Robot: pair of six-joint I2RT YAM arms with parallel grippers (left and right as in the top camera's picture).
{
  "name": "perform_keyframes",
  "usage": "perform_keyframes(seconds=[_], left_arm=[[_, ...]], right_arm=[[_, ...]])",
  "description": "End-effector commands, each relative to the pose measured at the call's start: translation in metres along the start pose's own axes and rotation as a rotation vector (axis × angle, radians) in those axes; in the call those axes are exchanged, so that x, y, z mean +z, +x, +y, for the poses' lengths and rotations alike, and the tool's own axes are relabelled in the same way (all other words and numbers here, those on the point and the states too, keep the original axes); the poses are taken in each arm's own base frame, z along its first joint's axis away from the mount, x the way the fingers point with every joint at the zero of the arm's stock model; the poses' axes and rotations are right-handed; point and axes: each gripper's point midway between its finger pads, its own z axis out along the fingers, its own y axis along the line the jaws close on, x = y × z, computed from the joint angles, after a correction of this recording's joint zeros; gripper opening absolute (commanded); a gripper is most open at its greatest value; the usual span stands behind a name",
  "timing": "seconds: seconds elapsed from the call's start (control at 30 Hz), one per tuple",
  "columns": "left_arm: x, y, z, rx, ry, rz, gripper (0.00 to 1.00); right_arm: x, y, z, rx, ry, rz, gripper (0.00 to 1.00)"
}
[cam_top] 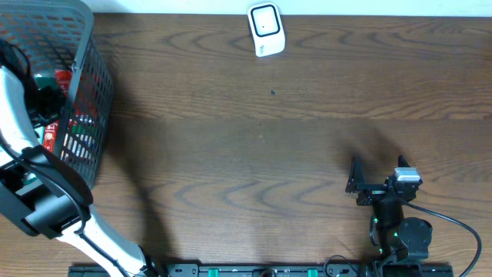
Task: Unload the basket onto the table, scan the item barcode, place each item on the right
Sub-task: 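Lower the left gripper into the basket and grasp the orange-white snack pack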
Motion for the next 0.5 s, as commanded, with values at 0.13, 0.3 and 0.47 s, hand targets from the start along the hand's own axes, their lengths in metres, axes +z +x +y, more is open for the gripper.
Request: perform_keyframes(seconds=[0.13,0.3,0.47], left_arm=[[0.022,0.007,0.015,-0.023,-0.027,0.032,0.78],[0.035,0.013,0.014,-0.022,-0.029,0.048,0.74],[0.050,0.018,0.013,-0.021,-0.031,0.057,0.74]], right_arm=[[0.000,0.000,-0.004,0.010,0.016,-0.002,0.99],[0.000,0.000,-0.004,0.010,0.016,-0.002,0.99],[0.000,0.000,-0.004,0.010,0.016,-0.002,0.99]])
